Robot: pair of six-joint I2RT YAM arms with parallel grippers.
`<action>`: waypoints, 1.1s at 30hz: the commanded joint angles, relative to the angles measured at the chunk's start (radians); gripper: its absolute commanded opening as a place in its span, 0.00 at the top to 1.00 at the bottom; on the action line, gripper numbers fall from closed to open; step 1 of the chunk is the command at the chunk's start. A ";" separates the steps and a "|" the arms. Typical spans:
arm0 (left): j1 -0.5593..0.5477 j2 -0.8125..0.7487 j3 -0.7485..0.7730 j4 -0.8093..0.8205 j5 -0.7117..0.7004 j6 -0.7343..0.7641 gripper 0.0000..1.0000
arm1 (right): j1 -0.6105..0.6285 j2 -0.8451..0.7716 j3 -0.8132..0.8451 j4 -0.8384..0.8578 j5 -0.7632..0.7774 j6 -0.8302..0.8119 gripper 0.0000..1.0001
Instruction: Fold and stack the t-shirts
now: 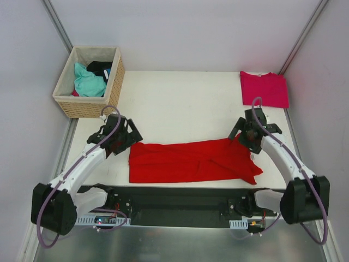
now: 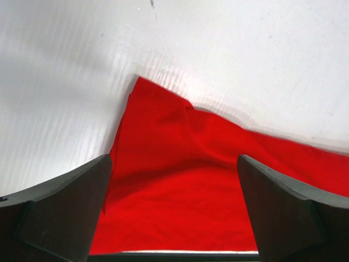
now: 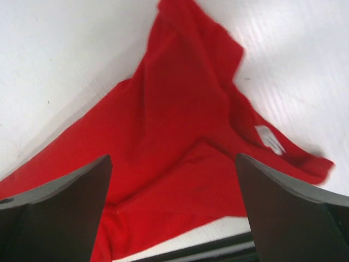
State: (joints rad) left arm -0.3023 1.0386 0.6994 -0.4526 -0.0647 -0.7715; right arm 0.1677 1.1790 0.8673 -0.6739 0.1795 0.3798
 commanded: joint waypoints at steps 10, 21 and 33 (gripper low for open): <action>-0.012 0.202 0.066 0.180 0.052 0.001 0.01 | 0.082 0.269 0.137 0.217 -0.006 -0.038 0.00; -0.014 0.274 0.114 0.226 0.086 -0.012 0.01 | 0.092 0.418 0.259 0.246 -0.012 -0.025 0.01; -0.017 0.262 0.065 0.250 0.101 -0.018 0.01 | 0.036 0.375 0.172 0.250 0.058 -0.009 0.01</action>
State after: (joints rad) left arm -0.3088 1.3293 0.7849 -0.2188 0.0227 -0.7769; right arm 0.2302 1.6463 1.0912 -0.4221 0.1974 0.3569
